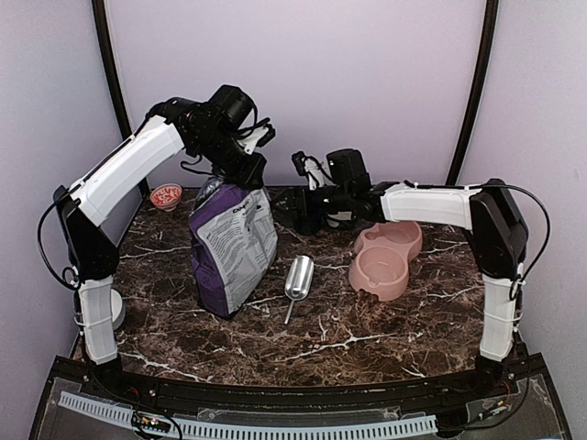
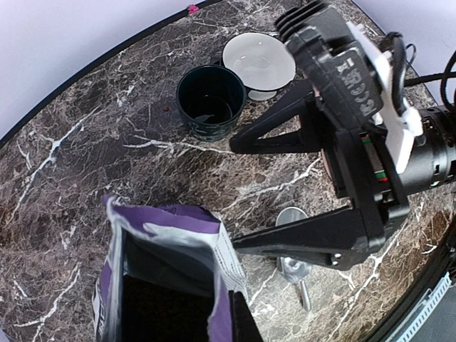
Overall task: Serve the pet food
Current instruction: Adjust the pet food at the center of the board.
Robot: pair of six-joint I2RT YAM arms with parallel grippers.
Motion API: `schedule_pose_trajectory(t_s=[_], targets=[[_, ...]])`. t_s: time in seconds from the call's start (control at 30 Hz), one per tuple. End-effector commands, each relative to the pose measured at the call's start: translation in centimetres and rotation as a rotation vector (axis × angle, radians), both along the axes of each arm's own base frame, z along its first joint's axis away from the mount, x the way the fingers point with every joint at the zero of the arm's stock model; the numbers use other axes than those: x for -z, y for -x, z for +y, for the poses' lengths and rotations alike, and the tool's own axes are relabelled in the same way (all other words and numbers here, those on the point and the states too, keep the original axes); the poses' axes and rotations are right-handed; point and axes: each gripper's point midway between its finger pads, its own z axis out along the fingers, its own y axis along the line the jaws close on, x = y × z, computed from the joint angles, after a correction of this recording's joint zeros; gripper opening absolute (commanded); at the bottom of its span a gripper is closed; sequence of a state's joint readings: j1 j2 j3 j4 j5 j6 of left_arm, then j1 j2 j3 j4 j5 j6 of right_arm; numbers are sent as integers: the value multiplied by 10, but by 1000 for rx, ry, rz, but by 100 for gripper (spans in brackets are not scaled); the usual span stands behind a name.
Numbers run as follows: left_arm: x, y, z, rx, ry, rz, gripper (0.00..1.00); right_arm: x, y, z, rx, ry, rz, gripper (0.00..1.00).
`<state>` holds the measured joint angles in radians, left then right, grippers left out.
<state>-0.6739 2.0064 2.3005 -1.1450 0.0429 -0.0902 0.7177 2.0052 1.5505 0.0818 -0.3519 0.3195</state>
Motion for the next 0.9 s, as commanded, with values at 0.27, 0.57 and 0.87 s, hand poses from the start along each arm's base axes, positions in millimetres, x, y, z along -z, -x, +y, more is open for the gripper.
schedule_pose_trajectory(t_s=[0.27,0.57,0.87], targets=[[-54,22,-24,114,227,-20,0,2,-22,21,-76,13,-96,83],[-83,48,-31,214,354,-19,0,11,-74,6,34,28,-63,82],[-82,40,-17,176,356,-39,0,3,-53,-8,-98,-5,-124,82]])
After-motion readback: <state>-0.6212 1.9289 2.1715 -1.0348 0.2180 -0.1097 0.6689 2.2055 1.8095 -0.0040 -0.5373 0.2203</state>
